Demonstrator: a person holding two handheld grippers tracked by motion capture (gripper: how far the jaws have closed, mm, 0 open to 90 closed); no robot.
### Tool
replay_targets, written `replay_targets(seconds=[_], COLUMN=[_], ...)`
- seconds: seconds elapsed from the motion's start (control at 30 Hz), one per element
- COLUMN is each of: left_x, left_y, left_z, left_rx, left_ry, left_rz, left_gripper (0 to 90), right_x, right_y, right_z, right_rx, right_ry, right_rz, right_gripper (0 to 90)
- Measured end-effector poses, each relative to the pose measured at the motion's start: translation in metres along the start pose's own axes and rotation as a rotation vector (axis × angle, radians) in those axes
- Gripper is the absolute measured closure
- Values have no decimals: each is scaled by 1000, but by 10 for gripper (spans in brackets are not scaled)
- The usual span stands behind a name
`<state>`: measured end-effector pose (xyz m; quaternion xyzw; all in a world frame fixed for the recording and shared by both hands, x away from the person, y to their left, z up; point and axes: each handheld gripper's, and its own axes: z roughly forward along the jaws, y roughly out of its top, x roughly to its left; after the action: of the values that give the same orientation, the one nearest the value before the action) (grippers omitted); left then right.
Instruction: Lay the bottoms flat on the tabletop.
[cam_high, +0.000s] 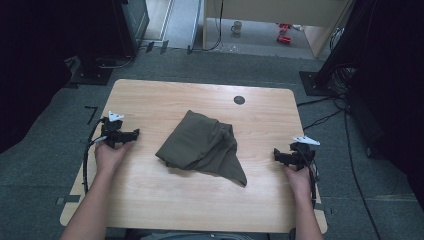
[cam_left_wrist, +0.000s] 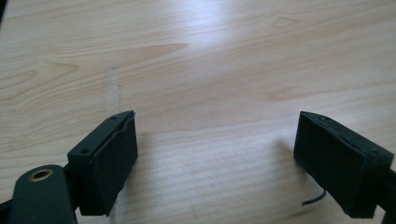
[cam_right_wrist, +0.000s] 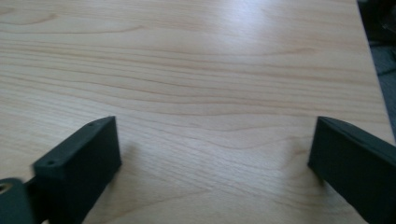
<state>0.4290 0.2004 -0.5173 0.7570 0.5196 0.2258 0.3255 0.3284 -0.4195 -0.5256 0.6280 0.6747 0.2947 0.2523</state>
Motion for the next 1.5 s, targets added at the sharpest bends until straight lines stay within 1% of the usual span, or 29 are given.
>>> replay_targets(seconds=[0.03,0.07,0.1,0.17,0.2,0.23,0.27,0.3,0.47,0.57,0.67,0.73,0.77,0.8,0.83,0.9,0.97,1.07,1.1,1.17,1.2,1.23,1.27,1.3,1.33,1.4,1.5], left_x=[0,-1,-1,-2,-3,-3,-3,-3,-5,-6,-6,-7,-7,-7,-7,-7,-8,-10,-11,-12,-12,-12,-14,-14,-14,-17,-23], left_y=[0,0,0,-1,-2,-2,-3,-3,-5,-6,-6,-6,-6,-6,-6,-5,-4,-2,-1,1,4,4,7,7,8,11,14], left_z=[0,0,0,-1,-3,-3,-4,-4,-7,-7,-8,-8,-8,-8,-9,-10,-11,-13,-14,-16,-19,-19,-23,-23,-25,-28,-32], left_rx=[0,0,-1,-4,-11,-11,-18,-22,-29,-31,-32,-35,-37,-37,-33,-20,-10,-1,-6,-9,-13,-13,-16,-16,-17,-18,-6], left_ry=[0,-2,-6,-7,-16,-16,-26,-31,-42,-40,-44,-50,-53,-57,-58,-64,-71,-77,-83,-105,-126,-126,-145,-145,-154,-173,-191], left_rz=[0,2,5,6,12,12,21,27,34,30,34,38,41,43,44,50,60,90,95,87,77,77,66,66,66,79,104], left_gripper=[135,135,136,145,174,203,203,241,312,319,333,360,370,388,388,427,447,447,447,447,446,444,435,427,423,419,396], right_x=[1,1,1,4,6,6,7,8,9,10,12,13,14,15,15,17,19,23,24,26,28,28,31,31,34,35,40], right_y=[0,0,0,0,0,0,0,0,0,0,-1,-1,0,0,0,1,1,3,3,4,5,5,6,6,7,7,8], right_z=[0,0,-1,-1,-1,-1,-1,-1,-1,-1,-2,-2,-2,-3,-3,-5,-6,-7,-7,-8,-10,-10,-11,-11,-12,-12,-14], right_rx=[-8,-8,-18,-27,-27,-27,-29,-32,-28,-29,-34,-36,-35,-33,-33,-25,-18,-13,-12,-16,-17,-17,-16,-16,-14,-17,-18], right_ry=[13,13,31,59,92,92,113,130,138,137,145,153,153,161,161,168,177,194,201,209,226,226,239,239,247,252,264], right_rz=[-11,-11,-29,-55,-86,-86,-102,-118,-130,-129,-132,-142,-139,-149,-149,-151,-153,-166,-169,-170,-163,-163,-166,-166,-172,-176,-184], right_gripper=[87,87,131,147,165,165,182,193,167,173,211,215,231,284,284,323,342,376,383,392,405,405,414,414,422,426,440])
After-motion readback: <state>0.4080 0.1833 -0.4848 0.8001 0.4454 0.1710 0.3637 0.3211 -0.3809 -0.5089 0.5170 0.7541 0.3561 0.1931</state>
